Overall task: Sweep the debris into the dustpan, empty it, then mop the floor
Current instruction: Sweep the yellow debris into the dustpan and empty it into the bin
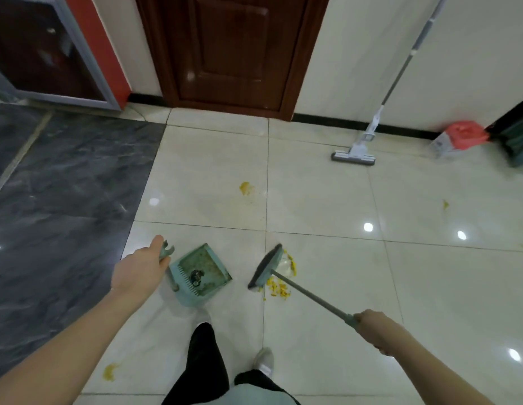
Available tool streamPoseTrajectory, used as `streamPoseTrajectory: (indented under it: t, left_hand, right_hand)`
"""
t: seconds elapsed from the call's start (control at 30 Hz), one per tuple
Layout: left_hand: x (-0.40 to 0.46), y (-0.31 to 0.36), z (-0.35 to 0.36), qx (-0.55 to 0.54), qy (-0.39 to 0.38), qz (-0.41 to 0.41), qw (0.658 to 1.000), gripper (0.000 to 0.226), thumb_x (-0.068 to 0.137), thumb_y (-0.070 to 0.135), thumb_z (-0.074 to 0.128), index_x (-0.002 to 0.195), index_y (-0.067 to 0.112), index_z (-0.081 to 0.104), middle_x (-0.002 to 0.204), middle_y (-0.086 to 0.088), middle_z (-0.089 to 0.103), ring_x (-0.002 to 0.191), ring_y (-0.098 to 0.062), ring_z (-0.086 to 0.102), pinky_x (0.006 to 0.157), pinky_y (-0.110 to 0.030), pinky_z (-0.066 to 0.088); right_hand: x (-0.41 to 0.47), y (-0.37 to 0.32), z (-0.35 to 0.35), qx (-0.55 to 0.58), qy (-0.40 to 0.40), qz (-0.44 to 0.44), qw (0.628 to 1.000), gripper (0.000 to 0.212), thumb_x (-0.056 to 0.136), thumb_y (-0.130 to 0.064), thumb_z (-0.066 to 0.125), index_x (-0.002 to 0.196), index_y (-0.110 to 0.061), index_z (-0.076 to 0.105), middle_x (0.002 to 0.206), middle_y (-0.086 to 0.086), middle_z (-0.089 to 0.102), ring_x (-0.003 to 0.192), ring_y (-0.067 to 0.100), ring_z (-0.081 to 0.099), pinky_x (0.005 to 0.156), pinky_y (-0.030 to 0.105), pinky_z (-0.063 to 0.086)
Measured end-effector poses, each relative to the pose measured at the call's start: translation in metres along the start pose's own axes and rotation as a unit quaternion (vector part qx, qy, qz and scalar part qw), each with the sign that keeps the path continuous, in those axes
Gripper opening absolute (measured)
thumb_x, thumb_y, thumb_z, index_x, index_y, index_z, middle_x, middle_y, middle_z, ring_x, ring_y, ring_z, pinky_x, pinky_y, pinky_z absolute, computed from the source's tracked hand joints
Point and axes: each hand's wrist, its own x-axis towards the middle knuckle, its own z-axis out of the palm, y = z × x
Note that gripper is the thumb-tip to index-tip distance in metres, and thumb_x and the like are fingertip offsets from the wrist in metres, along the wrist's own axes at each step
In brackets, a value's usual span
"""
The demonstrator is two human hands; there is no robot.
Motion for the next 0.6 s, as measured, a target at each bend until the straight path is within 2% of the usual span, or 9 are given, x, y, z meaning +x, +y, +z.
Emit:
streamPoseTrajectory:
  t: [0.07, 0.2, 0.27, 0.37, 0.47, 0.53, 0.6]
  left_hand:
    - [-0.015, 0.017, 0.006, 0.008, 0.009, 0.005, 1.0, 0.025, 0.093, 0.036, 0.052, 0.107, 0.017, 0.043, 0.083, -0.011, 0.064, 0.071, -0.035, 0.062, 0.053, -0.033, 0.041]
    - [-0.04, 0.047, 0.016, 0.006, 0.013, 0.025, 1.0, 0.025, 0.092, 0.035, 0.054, 0.106, 0.017, 0.043, 0.08, -0.01, 0.063, 0.067, -0.034, 0.06, 0.054, -0.035, 0.045]
    - [-0.049, 0.061, 0.019, 0.005, 0.009, 0.029, 1.0, 0.025, 0.093, 0.035, 0.054, 0.106, 0.018, 0.043, 0.08, -0.01, 0.064, 0.066, -0.034, 0.06, 0.054, -0.034, 0.044]
    - [-0.059, 0.079, 0.023, 0.007, 0.006, 0.039, 0.999, 0.024, 0.093, 0.035, 0.054, 0.107, 0.018, 0.043, 0.08, -0.01, 0.065, 0.061, -0.031, 0.052, 0.052, -0.032, 0.04]
    - [-0.063, 0.089, 0.025, 0.017, -0.004, 0.042, 0.999, 0.025, 0.093, 0.035, 0.053, 0.108, 0.018, 0.044, 0.08, -0.009, 0.064, 0.06, -0.027, 0.046, 0.052, -0.031, 0.038]
    - [-0.065, 0.093, 0.026, 0.025, -0.015, 0.043, 0.999, 0.025, 0.093, 0.036, 0.053, 0.108, 0.018, 0.043, 0.081, -0.009, 0.064, 0.061, -0.027, 0.045, 0.053, -0.032, 0.038]
    - [-0.07, 0.094, 0.03, 0.023, -0.021, 0.047, 0.998, 0.025, 0.093, 0.036, 0.053, 0.107, 0.019, 0.043, 0.083, -0.009, 0.065, 0.062, -0.027, 0.045, 0.054, -0.032, 0.038]
  right_hand:
    - [-0.002, 0.027, 0.0, -0.015, 0.015, -0.022, 1.0, 0.043, 0.102, -0.05, 0.036, 0.117, -0.02, 0.063, 0.08, -0.005, 0.059, 0.057, 0.011, 0.052, 0.048, 0.022, 0.041]
    - [-0.004, 0.077, -0.021, 0.044, 0.032, -0.02, 0.998, 0.042, 0.099, -0.055, 0.043, 0.116, -0.024, 0.065, 0.07, -0.002, 0.059, 0.05, 0.013, 0.053, 0.047, 0.023, 0.043]
    - [-0.006, 0.097, -0.033, 0.035, 0.051, -0.012, 0.998, 0.038, 0.099, -0.054, 0.043, 0.116, -0.027, 0.064, 0.071, -0.003, 0.061, 0.053, 0.013, 0.055, 0.053, 0.026, 0.048]
    - [0.0, 0.116, -0.045, -0.027, 0.122, 0.002, 0.992, 0.03, 0.1, -0.043, 0.041, 0.112, -0.03, 0.065, 0.083, -0.007, 0.064, 0.072, 0.014, 0.062, 0.062, 0.026, 0.048]
    - [0.004, 0.118, -0.056, -0.106, 0.184, 0.024, 0.977, 0.024, 0.099, -0.028, 0.043, 0.112, -0.028, 0.063, 0.084, -0.007, 0.06, 0.077, 0.017, 0.061, 0.062, 0.026, 0.042]
    - [0.005, 0.11, -0.058, -0.146, 0.214, 0.035, 0.965, 0.027, 0.099, -0.019, 0.044, 0.12, -0.026, 0.06, 0.09, -0.004, 0.062, 0.082, 0.018, 0.063, 0.064, 0.026, 0.042]
    - [0.006, 0.097, -0.058, -0.174, 0.217, 0.03, 0.96, 0.035, 0.098, -0.012, 0.042, 0.128, -0.025, 0.056, 0.106, -0.003, 0.067, 0.097, 0.018, 0.067, 0.07, 0.026, 0.045]
